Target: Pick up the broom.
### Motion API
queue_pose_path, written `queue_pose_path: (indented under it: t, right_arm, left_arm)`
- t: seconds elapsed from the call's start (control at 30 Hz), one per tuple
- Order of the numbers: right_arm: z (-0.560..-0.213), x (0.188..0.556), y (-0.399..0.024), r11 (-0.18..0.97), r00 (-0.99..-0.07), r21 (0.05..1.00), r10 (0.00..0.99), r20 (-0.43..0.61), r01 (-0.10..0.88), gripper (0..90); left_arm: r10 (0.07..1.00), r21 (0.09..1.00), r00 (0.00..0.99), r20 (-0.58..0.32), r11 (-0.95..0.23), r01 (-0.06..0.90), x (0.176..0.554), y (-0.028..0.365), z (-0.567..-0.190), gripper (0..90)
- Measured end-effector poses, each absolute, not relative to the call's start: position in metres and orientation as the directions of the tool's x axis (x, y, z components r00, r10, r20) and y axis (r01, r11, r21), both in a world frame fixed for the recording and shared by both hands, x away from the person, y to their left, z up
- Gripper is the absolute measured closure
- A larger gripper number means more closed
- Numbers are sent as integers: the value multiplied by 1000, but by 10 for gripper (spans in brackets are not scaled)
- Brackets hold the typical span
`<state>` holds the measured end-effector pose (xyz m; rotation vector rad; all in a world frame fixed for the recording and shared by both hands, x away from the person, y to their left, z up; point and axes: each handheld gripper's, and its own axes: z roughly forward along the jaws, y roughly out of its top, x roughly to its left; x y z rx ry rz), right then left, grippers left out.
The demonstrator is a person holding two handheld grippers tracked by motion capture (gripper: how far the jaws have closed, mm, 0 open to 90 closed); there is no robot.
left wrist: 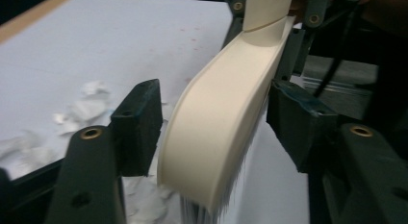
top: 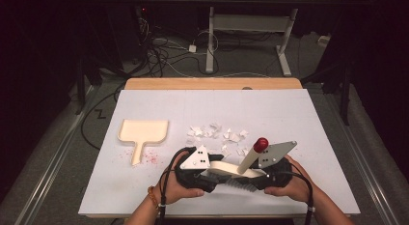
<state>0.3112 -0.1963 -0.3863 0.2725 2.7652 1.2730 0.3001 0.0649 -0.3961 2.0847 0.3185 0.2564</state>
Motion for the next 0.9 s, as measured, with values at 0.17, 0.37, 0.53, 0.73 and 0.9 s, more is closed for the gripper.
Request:
queue_pose_path:
  t: [0.17,0.37,0.53,0.73,0.9]
  right_arm:
    - [-385,315,-201,625,-967,768,254,-28,142,678]
    - [-380,319,-209,588,-939,789,340,-42,177,678]
    - [-376,319,-214,566,-925,802,376,-46,190,678]
    - [-373,319,-218,539,-906,823,416,-72,182,678]
    - [-369,317,-219,516,-887,841,450,-103,164,678]
  left_arm:
    - [431,865,891,144,-492,98,296,76,-392,233]
    - [553,865,813,182,-484,135,295,103,-393,217]
    - [616,855,756,220,-495,155,290,124,-401,212]
    - [677,853,694,246,-491,176,277,151,-411,225]
    - [700,845,672,241,-492,209,273,166,-421,220]
